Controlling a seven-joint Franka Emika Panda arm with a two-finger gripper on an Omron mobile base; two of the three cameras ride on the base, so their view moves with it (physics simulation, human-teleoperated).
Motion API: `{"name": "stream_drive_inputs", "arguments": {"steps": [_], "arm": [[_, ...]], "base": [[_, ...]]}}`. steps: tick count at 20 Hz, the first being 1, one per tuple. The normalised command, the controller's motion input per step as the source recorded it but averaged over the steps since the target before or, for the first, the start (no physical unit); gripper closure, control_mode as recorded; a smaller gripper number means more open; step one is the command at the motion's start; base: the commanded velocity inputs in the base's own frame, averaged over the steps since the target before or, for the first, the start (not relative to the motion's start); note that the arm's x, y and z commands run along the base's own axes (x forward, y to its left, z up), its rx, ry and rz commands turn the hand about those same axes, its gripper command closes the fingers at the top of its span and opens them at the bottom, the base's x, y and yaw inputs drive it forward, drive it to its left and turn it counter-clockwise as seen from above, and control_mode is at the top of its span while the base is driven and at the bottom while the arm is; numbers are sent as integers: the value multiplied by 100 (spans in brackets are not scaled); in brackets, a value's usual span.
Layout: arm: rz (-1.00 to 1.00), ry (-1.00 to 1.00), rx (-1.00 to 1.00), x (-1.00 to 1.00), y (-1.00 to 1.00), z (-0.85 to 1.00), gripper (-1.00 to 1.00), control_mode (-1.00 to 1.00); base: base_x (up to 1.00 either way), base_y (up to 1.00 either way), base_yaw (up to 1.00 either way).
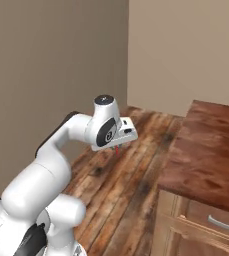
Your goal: Take a straw from the drawer in front and place it inside the glass cup on the dining counter.
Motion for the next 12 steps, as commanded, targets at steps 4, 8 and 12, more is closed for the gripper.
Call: {"name": "stream_drive_inputs", "arguments": {"steps": [4, 8, 12], "arm": [[0, 0, 0, 0, 0, 0, 100, 100], [0, 0, 0, 0, 0, 0, 100, 100], [0, 0, 0, 0, 0, 0, 100, 100]], "base": [[100, 66, -32], [100, 54, -32], [100, 40, -32]]}}
